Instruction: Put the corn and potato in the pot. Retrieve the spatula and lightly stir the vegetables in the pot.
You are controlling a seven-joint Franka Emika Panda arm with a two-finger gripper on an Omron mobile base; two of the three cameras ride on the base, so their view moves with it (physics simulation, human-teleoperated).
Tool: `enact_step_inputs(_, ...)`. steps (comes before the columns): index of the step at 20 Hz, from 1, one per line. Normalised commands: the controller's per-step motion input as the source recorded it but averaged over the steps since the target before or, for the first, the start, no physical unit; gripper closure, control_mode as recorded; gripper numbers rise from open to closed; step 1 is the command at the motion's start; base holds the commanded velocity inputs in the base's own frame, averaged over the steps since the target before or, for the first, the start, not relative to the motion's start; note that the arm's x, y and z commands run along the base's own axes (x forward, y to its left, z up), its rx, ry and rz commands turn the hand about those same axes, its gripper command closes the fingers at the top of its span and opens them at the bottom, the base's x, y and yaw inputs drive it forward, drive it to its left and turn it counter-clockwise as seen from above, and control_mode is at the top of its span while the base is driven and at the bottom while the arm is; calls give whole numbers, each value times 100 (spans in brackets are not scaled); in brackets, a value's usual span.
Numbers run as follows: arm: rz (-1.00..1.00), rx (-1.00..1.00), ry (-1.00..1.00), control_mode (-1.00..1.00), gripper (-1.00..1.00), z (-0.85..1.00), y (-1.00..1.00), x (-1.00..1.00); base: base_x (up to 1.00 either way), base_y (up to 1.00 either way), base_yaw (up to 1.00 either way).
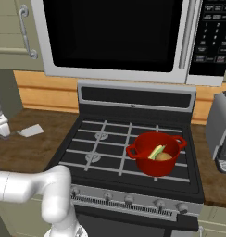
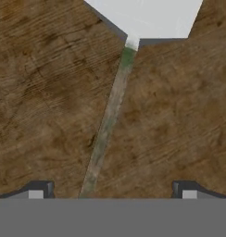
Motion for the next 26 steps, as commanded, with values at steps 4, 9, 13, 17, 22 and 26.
enact_step_inputs(4, 0, 7, 0, -100, -100, -1, 18, 18, 0, 0, 0)
enact_step_inputs(9, 0, 5, 0, -100, -100, -24, 0, 4, 0, 0, 0)
enact_step_inputs(13, 0, 3, 0, -100, -100, -27, 7, 5, 0, 0, 0)
enact_step_inputs(17, 0, 1, 0, -100, 100, -25, 4, 0, 0, 0, 0)
enact_step_inputs(22, 0, 1, 0, -100, 100, -18, 8, 0, 0, 0, 0)
enact_step_inputs(26, 0, 0, 0, -100, 100, -1, 0, 0, 0, 0, 0)
